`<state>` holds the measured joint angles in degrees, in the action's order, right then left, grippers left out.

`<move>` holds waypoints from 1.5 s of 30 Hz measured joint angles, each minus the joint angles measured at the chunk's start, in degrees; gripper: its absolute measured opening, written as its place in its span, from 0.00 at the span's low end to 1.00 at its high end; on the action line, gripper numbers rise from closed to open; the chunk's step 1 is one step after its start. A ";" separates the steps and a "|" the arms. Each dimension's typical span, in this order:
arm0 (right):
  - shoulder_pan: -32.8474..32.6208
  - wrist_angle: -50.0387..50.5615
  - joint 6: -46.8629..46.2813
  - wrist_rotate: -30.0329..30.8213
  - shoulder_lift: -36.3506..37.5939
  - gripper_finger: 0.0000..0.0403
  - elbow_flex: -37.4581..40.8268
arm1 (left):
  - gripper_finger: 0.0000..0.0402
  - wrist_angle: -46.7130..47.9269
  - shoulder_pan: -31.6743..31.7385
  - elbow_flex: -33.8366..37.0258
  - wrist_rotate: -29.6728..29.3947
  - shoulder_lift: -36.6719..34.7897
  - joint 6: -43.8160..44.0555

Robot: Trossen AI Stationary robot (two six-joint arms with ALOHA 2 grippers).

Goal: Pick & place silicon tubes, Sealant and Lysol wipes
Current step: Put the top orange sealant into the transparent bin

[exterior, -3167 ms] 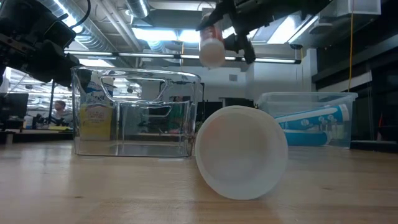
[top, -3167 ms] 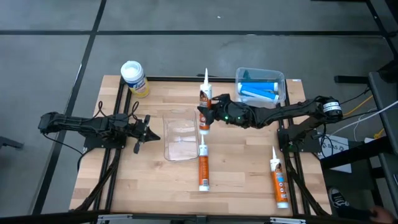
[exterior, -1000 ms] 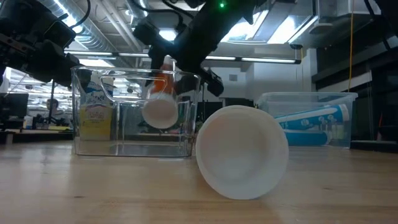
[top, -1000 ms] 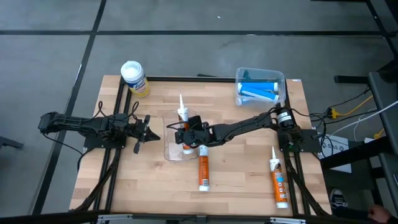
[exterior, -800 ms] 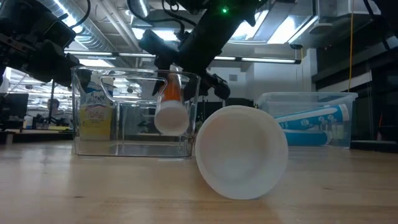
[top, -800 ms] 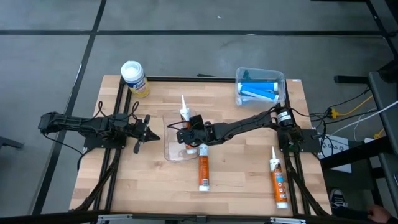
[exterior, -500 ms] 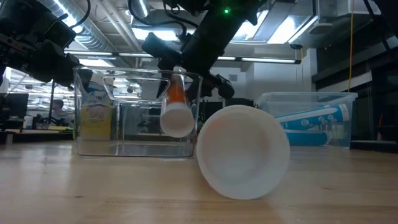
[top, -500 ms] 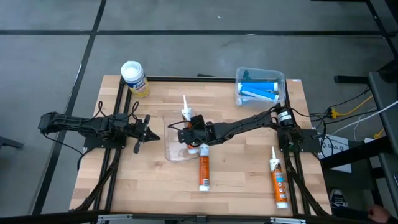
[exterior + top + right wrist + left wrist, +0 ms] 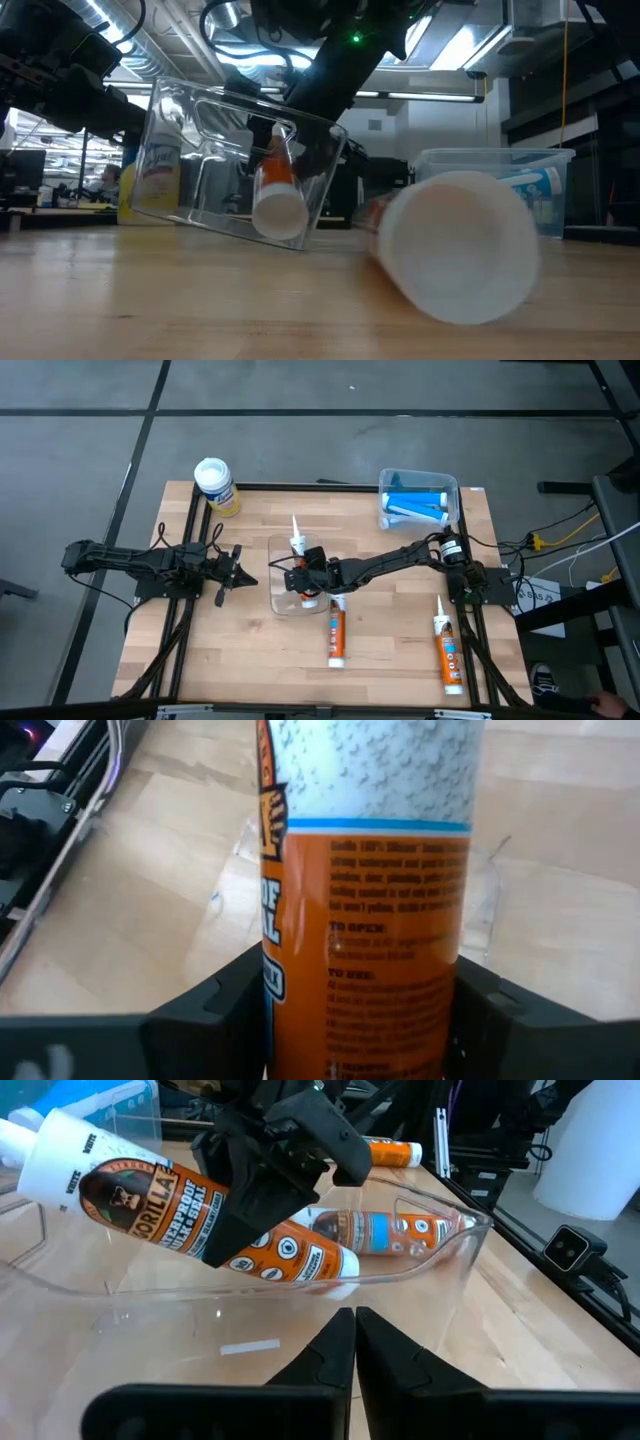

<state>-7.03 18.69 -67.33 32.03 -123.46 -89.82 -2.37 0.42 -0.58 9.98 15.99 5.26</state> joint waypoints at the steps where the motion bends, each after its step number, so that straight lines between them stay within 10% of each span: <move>1: 0.00 -0.04 0.03 -0.02 0.00 0.52 0.00 | 0.02 -0.02 -0.01 0.00 0.00 0.00 0.00; 45: 0.00 10.18 8.45 0.59 -0.19 0.69 -8.81 | 0.02 0.02 0.00 -0.02 0.00 0.02 0.00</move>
<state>-7.03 28.87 -58.88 32.63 -123.65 -98.63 -2.35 0.43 -0.60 9.98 16.01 5.26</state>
